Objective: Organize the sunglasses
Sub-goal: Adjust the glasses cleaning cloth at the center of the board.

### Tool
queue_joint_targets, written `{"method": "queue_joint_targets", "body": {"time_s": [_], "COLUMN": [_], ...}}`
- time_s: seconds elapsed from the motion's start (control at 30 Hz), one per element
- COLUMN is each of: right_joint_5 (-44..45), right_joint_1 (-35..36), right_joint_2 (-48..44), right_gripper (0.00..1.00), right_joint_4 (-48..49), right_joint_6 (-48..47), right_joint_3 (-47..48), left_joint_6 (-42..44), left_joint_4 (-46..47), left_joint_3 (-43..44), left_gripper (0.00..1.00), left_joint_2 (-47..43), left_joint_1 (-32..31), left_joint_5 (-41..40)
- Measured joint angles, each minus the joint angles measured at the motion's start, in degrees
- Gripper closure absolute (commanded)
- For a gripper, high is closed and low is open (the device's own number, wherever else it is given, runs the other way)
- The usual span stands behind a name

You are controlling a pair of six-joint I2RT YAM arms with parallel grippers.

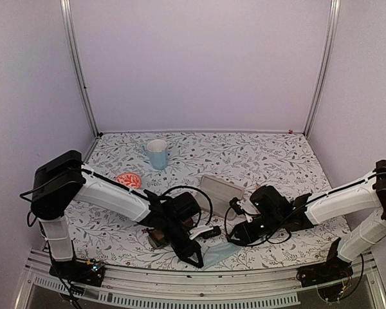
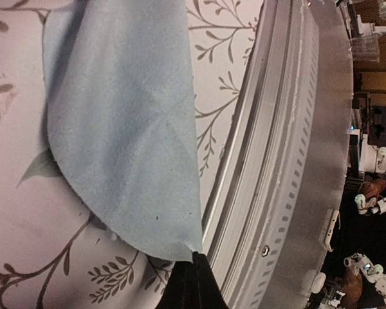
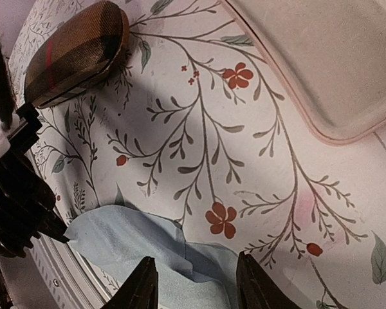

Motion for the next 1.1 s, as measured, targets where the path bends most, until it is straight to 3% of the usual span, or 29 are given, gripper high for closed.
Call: {"method": "queue_joint_targets", "body": {"time_s": [0.17,0.4,0.57,0.9,1.1], "right_joint_5": [-2.1,-3.1,-1.4,7.0,7.1], "right_joint_1": [0.9,1.6,1.6,1.6,1.6], "right_joint_2": [1.9,3.2,2.5,-10.8,-9.7], "right_gripper": [0.65,0.89,0.99,0.94,0.88], "right_joint_4": [0.6,1.4,1.0,-0.5,-0.7], "right_joint_6": [-0.9,-1.4,-1.3,-0.5,1.8], "right_joint_3": [0.7,0.9,1.4,1.6,-2.7], "left_joint_6": [-0.2,-0.5,-0.6,-0.3,-0.5], "left_joint_4": [0.7,1.7,2.6,3.3,4.2], "left_joint_3": [0.0,0.0,0.0,5.4,5.3], "left_gripper": [1.00,1.00,1.00,1.00,1.00], "left_joint_2": [0.0,0.0,0.0,-2.2,-0.2], "left_joint_1": [0.8,2.4,4.2,7.1,6.5], "left_joint_5": [-0.1,-0.7,-1.5,-5.8,-5.7]}}
